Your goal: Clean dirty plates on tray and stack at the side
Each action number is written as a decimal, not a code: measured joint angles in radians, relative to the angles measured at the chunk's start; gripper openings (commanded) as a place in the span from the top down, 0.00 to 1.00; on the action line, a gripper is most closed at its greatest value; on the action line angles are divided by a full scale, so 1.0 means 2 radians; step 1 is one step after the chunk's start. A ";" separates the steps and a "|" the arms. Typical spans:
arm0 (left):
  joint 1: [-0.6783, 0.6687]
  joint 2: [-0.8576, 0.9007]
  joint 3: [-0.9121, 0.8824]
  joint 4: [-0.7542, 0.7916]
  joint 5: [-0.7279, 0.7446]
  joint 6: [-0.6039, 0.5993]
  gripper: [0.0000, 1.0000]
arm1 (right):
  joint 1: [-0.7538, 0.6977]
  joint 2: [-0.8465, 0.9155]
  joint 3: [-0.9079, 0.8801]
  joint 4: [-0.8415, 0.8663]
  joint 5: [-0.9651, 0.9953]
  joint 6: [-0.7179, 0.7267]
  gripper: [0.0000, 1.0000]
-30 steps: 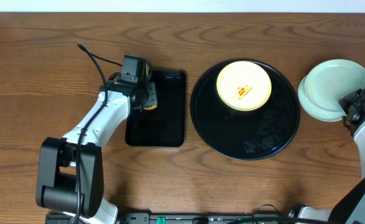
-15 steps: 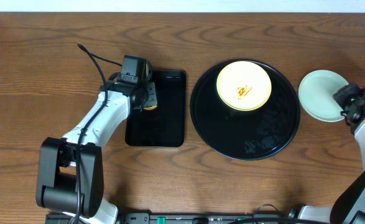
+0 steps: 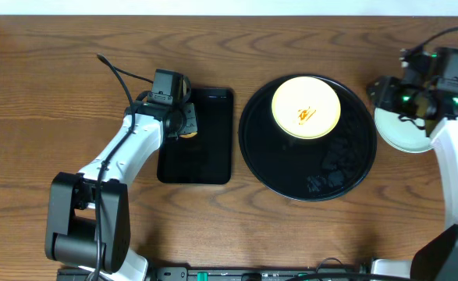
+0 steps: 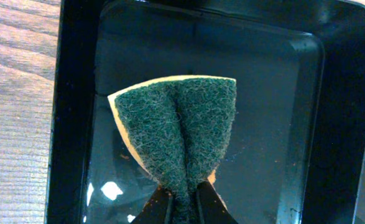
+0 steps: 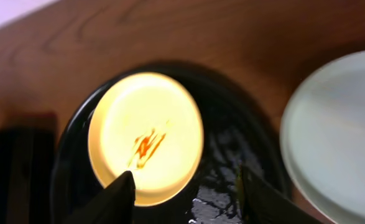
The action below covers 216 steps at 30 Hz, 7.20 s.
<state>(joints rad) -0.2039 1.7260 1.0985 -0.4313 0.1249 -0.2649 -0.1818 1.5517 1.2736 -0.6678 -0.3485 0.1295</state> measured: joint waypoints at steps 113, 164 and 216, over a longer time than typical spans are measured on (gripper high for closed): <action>-0.244 0.059 0.003 0.191 0.049 -0.077 0.93 | 0.168 0.213 -0.007 -0.085 0.028 0.052 0.99; -0.249 0.135 0.021 0.211 0.025 -0.024 0.93 | 0.169 0.213 -0.007 -0.092 0.023 0.054 0.99; -0.020 0.080 0.011 0.025 0.092 0.040 0.93 | 0.169 0.213 -0.007 -0.094 0.025 0.054 0.99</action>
<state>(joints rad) -0.2440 1.8866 1.1206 -0.3820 0.3092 -0.1852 0.1566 1.9774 1.2602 -0.8551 -0.2993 0.2375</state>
